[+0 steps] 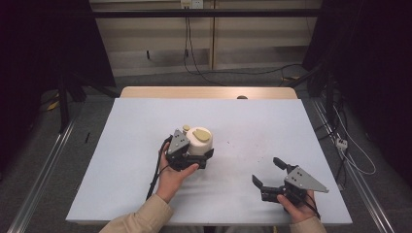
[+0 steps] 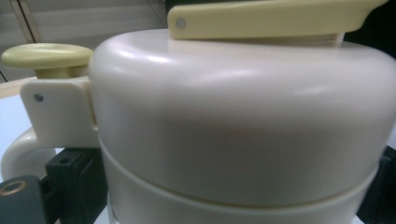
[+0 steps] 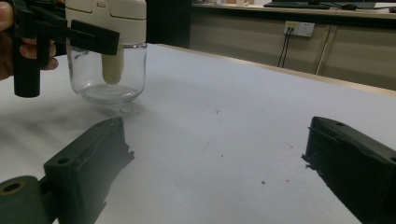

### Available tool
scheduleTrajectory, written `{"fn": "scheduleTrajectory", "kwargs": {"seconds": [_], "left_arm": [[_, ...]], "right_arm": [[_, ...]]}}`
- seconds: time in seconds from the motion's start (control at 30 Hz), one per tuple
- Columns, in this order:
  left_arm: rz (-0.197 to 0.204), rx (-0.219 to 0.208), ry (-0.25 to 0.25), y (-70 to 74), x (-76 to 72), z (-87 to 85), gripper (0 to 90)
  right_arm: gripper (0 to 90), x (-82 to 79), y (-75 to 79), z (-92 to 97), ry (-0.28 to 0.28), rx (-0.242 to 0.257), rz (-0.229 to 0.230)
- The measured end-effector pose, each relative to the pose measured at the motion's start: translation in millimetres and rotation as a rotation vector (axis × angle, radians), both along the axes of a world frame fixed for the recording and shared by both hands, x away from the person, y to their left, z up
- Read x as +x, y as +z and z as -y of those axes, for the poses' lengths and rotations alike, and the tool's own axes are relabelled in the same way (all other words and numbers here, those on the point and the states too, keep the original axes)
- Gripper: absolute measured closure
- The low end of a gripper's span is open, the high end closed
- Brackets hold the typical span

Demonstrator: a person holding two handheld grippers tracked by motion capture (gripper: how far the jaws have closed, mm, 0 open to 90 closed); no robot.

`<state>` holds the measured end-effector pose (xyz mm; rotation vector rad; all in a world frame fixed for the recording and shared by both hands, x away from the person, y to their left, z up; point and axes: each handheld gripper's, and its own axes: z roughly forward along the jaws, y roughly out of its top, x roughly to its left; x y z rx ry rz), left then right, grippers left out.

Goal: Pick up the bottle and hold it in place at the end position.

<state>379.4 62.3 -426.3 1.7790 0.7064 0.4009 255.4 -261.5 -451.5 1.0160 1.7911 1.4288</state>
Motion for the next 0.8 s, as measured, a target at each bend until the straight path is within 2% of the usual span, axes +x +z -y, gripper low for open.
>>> {"fn": "scheduleTrajectory", "kwargs": {"seconds": [0.4,0.57,0.8], "left_arm": [[0.001,-0.008,-0.014,0.4,8.2,8.9,5.4],[-0.001,-0.017,-0.011,2.2,11.2,10.7,5.4],[0.003,-0.008,-0.020,2.5,13.3,13.5,5.4]], "right_arm": [[4.7,0.6,0.3,0.3,0.000,0.014,0.001],[4.7,1.4,0.0,0.1,-0.001,0.008,0.000],[4.6,-0.5,-1.5,2.1,-0.012,-0.001,-0.007]]}}
